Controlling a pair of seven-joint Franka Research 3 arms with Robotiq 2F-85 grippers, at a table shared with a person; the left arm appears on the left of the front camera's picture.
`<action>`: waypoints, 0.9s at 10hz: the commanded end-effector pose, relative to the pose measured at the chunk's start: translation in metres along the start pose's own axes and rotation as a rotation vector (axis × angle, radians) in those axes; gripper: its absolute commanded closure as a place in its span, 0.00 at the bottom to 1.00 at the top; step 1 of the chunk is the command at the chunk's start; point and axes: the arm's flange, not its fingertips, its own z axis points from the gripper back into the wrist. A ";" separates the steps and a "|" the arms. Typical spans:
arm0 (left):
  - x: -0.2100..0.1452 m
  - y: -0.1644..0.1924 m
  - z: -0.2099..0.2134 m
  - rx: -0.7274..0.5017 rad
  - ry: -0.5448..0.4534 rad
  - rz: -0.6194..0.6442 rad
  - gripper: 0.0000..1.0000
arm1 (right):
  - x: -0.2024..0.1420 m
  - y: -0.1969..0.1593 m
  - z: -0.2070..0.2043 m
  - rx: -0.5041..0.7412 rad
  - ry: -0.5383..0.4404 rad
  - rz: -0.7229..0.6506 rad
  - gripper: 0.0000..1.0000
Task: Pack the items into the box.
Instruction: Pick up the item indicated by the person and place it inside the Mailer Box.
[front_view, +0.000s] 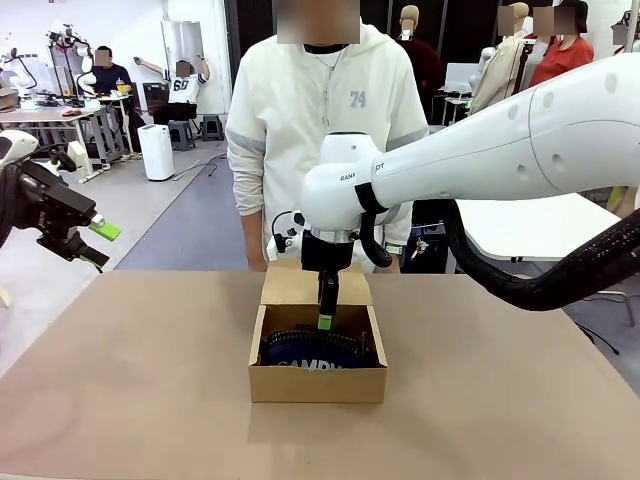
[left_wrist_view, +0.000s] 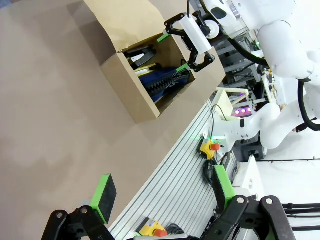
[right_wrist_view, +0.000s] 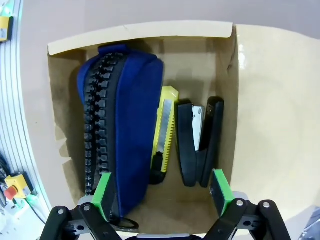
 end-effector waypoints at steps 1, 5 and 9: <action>-0.002 0.000 0.003 -0.007 0.007 -0.013 0.00 | 0.000 -0.002 0.005 -0.020 0.016 -0.023 0.00; -0.002 0.000 0.003 -0.007 0.007 -0.013 0.00 | -0.040 0.008 0.061 -0.008 0.028 -0.169 0.00; -0.002 0.000 0.003 -0.007 0.007 -0.013 0.00 | -0.166 0.072 0.163 0.184 -0.310 -0.551 0.09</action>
